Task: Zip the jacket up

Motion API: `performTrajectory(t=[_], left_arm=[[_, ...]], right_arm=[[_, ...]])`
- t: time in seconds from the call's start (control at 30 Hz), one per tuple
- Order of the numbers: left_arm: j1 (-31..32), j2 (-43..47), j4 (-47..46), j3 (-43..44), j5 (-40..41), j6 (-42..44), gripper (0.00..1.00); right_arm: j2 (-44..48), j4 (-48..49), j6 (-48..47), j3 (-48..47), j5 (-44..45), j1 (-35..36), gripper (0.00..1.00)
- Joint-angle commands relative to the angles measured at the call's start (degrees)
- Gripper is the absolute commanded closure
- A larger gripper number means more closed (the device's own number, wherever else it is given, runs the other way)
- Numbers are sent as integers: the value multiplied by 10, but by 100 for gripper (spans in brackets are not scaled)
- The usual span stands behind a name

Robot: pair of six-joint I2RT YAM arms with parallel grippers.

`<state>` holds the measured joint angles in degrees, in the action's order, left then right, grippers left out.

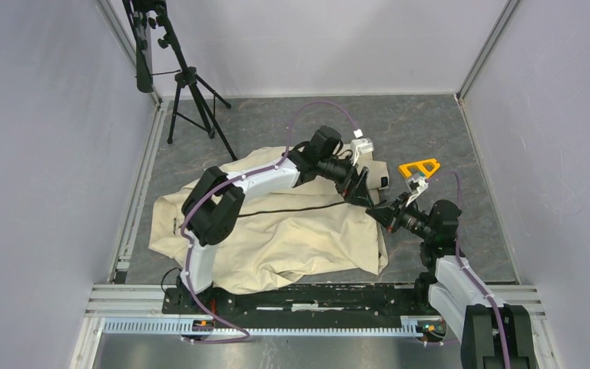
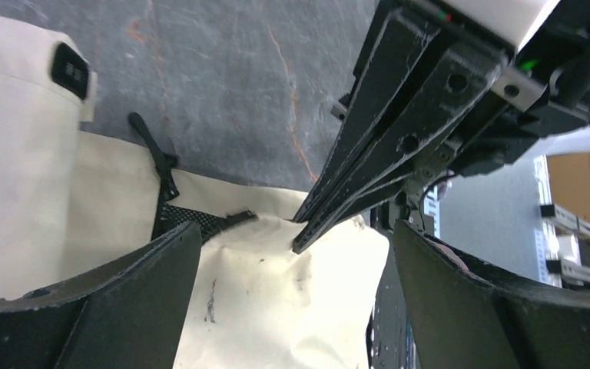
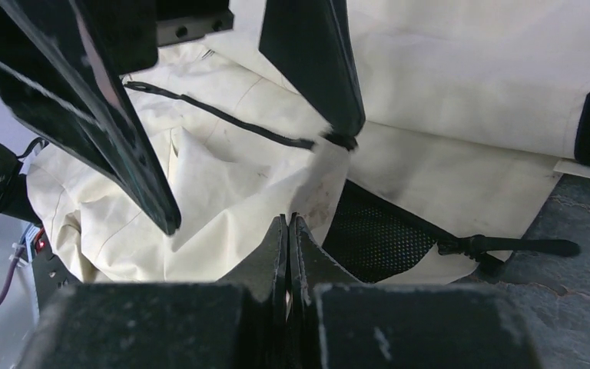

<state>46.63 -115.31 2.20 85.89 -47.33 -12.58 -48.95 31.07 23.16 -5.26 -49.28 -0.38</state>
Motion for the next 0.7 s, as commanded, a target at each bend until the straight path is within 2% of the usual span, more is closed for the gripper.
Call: performTrajectory(t=[0.0,0.13,0.33,0.67], left_arm=[[-2,-22,52,34,-101,94,0],[-3,-48,58,39,-140,95,0],[-10,-70,40,62,-108,78,0],[-11,-135,21,135,-179,25,0]], right_arm=[[-3,41,8,-11,-22,2,100],[-3,50,15,-11,-26,1,100],[2,54,15,-3,-29,1,100],[-4,70,22,10,-33,1,100]])
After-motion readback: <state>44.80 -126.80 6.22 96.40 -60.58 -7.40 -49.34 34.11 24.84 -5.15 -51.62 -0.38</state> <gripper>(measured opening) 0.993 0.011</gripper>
